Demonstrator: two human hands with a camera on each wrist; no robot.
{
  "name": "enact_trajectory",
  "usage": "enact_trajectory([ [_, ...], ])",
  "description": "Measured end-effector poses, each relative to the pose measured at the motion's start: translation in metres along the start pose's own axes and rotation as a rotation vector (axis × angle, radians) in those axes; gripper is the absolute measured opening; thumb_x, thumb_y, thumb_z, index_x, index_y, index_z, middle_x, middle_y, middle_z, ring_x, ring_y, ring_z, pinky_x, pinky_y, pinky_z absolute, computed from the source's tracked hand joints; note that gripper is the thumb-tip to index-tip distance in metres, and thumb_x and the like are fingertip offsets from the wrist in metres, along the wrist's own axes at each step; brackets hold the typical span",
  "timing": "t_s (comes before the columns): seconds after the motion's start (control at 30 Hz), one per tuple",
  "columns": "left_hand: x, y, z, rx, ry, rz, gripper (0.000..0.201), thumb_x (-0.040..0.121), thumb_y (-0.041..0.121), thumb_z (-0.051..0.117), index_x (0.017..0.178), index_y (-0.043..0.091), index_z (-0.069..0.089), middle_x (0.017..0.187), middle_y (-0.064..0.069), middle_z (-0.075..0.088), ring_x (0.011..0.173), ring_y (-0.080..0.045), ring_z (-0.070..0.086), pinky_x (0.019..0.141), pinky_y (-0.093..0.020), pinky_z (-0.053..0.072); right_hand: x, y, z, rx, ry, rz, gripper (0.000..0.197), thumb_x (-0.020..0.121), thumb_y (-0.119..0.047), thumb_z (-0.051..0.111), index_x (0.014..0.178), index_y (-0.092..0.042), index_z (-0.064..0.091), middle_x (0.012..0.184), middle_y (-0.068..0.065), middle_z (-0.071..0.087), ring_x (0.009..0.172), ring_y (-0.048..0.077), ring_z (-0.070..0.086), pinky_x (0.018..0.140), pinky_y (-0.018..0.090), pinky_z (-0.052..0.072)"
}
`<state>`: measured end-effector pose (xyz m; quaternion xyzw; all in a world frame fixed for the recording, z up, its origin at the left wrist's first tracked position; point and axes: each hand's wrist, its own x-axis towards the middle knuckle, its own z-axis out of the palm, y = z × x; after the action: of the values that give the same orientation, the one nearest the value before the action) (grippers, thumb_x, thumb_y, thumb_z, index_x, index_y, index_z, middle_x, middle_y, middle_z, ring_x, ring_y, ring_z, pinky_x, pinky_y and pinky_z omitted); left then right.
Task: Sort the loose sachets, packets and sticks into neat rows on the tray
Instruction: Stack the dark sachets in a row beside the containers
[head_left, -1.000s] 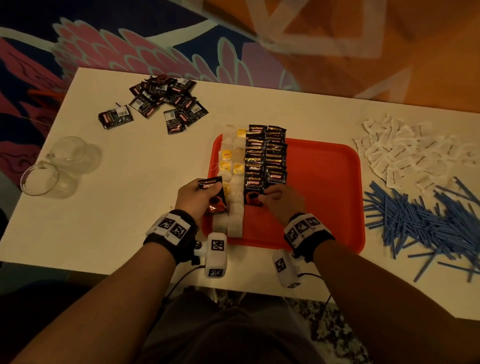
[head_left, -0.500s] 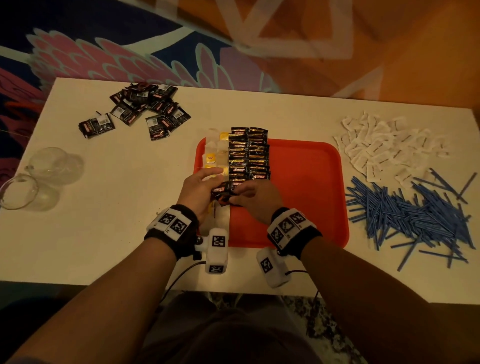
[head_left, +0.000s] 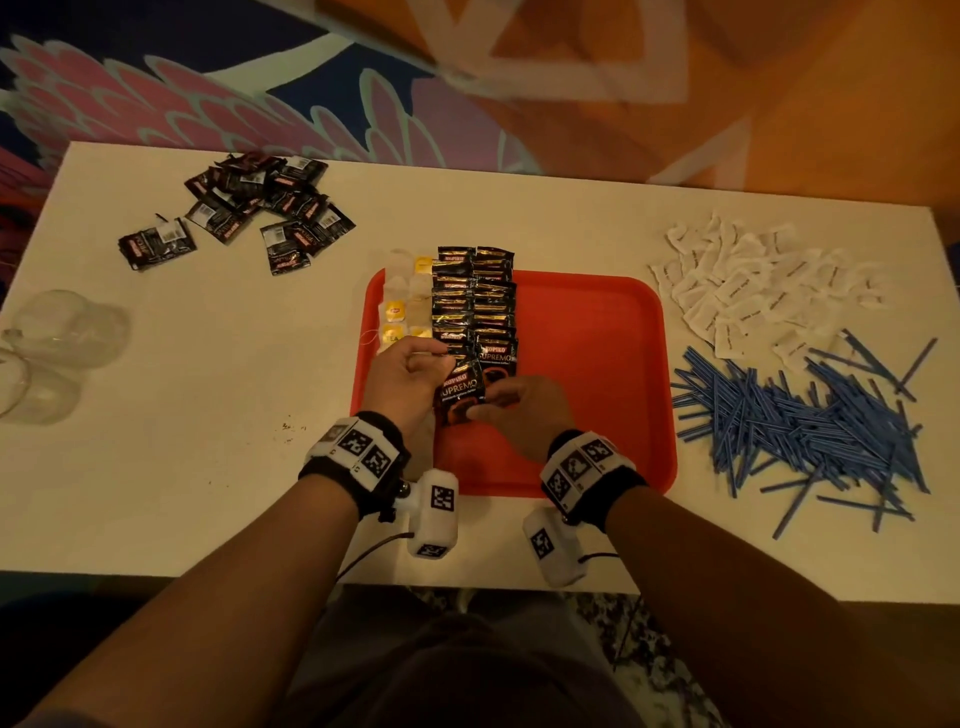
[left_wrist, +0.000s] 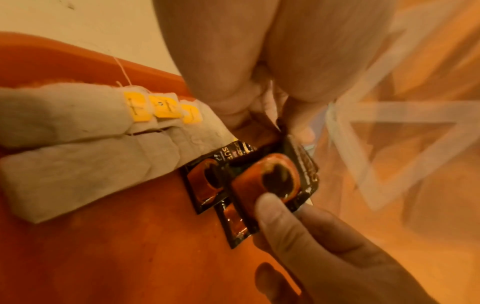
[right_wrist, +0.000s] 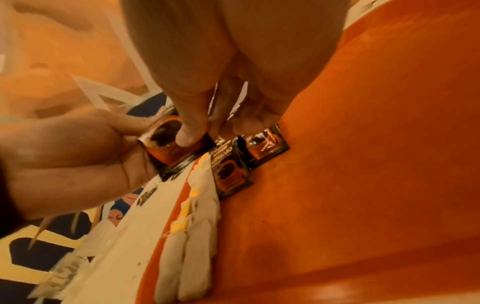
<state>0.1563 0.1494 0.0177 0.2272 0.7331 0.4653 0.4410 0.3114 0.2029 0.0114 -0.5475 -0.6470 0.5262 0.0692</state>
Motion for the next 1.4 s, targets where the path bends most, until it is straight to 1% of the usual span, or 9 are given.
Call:
enact_trajectory([
  [0.17, 0.004, -0.003, 0.006, 0.363, 0.063, 0.141, 0.006, 0.094, 0.017, 0.065, 0.099, 0.018, 0.067, 0.097, 0.007, 0.065, 0.083, 0.001, 0.057, 0.068, -0.003, 0.04, 0.012, 0.02, -0.017, -0.117, 0.032, 0.117, 0.03, 0.089, -0.028, 0.071, 0.115, -0.014, 0.07, 0.11, 0.0, 0.068, 0.103, 0.012, 0.061, 0.083, 0.02, 0.043],
  [0.33, 0.007, -0.012, 0.005, 0.693, 0.045, 0.221, 0.013, 0.09, 0.012, 0.068, 0.103, 0.015, 0.069, 0.109, -0.008, 0.06, 0.1, -0.02, 0.053, 0.087, -0.026, 0.042, 0.024, 0.032, -0.022, -0.151, 0.033, 0.192, 0.026, 0.089, -0.029, 0.071, 0.112, -0.016, 0.069, 0.109, -0.001, 0.069, 0.094, 0.01, 0.058, 0.08, 0.021, 0.046],
  [0.47, 0.011, -0.018, 0.008, 0.852, 0.022, 0.222, 0.02, 0.087, 0.02, 0.072, 0.106, 0.018, 0.066, 0.114, -0.01, 0.058, 0.111, -0.03, 0.051, 0.095, -0.043, 0.047, 0.034, 0.032, -0.017, -0.128, 0.048, 0.228, 0.016, 0.085, -0.028, 0.075, 0.093, -0.02, 0.064, 0.091, -0.007, 0.065, 0.089, 0.011, 0.061, 0.06, 0.016, 0.042],
  [0.6, 0.012, -0.021, 0.012, 0.988, 0.004, 0.219, 0.023, 0.088, 0.028, 0.07, 0.108, 0.02, 0.062, 0.112, -0.009, 0.057, 0.109, -0.03, 0.05, 0.09, -0.044, 0.048, 0.038, 0.032, -0.015, -0.119, 0.058, 0.236, 0.023, 0.082, -0.027, 0.078, 0.096, -0.017, 0.063, 0.083, -0.008, 0.062, 0.074, 0.002, 0.054, 0.056, 0.016, 0.039],
  [0.8, 0.015, -0.024, 0.015, 1.017, 0.009, 0.233, 0.022, 0.089, 0.028, 0.068, 0.106, 0.017, 0.06, 0.111, -0.01, 0.058, 0.106, -0.031, 0.049, 0.087, -0.041, 0.044, 0.037, 0.036, -0.015, -0.08, 0.142, 0.214, 0.029, 0.085, -0.033, 0.074, 0.105, -0.018, 0.059, 0.086, -0.01, 0.061, 0.079, 0.005, 0.055, 0.055, 0.014, 0.035],
  [0.97, 0.017, -0.025, 0.016, 1.006, 0.002, 0.24, 0.021, 0.089, 0.026, 0.067, 0.106, 0.016, 0.059, 0.112, -0.008, 0.06, 0.104, -0.031, 0.05, 0.087, -0.041, 0.043, 0.039, 0.03, -0.006, -0.138, 0.125, 0.112, 0.035, 0.092, -0.028, 0.064, 0.126, -0.02, 0.056, 0.11, -0.004, 0.063, 0.096, 0.008, 0.054, 0.074, 0.018, 0.041],
  [1.1, 0.017, -0.025, 0.016, 0.997, 0.005, 0.239, 0.022, 0.089, 0.024, 0.067, 0.108, 0.016, 0.059, 0.113, -0.01, 0.06, 0.105, -0.031, 0.051, 0.088, -0.043, 0.045, 0.04, 0.027, -0.005, -0.213, 0.1, 0.039, 0.034, 0.093, -0.022, 0.061, 0.127, -0.02, 0.056, 0.117, -0.003, 0.063, 0.095, 0.006, 0.052, 0.069, 0.008, 0.034],
  [1.27, 0.017, -0.028, 0.018, 0.997, 0.006, 0.24, 0.021, 0.089, 0.025, 0.067, 0.106, 0.016, 0.058, 0.109, -0.009, 0.059, 0.102, -0.03, 0.051, 0.085, -0.041, 0.045, 0.041, 0.027, -0.002, -0.249, 0.025, 0.018, 0.046, 0.092, -0.019, 0.06, 0.137, -0.02, 0.049, 0.13, 0.003, 0.056, 0.123, 0.021, 0.047, 0.09, 0.021, 0.029],
  [1.4, 0.017, -0.031, 0.017, 0.977, 0.014, 0.239, 0.021, 0.088, 0.025, 0.069, 0.103, 0.015, 0.058, 0.107, -0.01, 0.058, 0.1, -0.031, 0.052, 0.084, -0.041, 0.047, 0.039, 0.025, -0.003, -0.26, 0.019, 0.016, 0.051, 0.091, -0.019, 0.061, 0.139, -0.022, 0.046, 0.133, 0.003, 0.054, 0.127, 0.022, 0.043, 0.094, 0.025, 0.029],
])
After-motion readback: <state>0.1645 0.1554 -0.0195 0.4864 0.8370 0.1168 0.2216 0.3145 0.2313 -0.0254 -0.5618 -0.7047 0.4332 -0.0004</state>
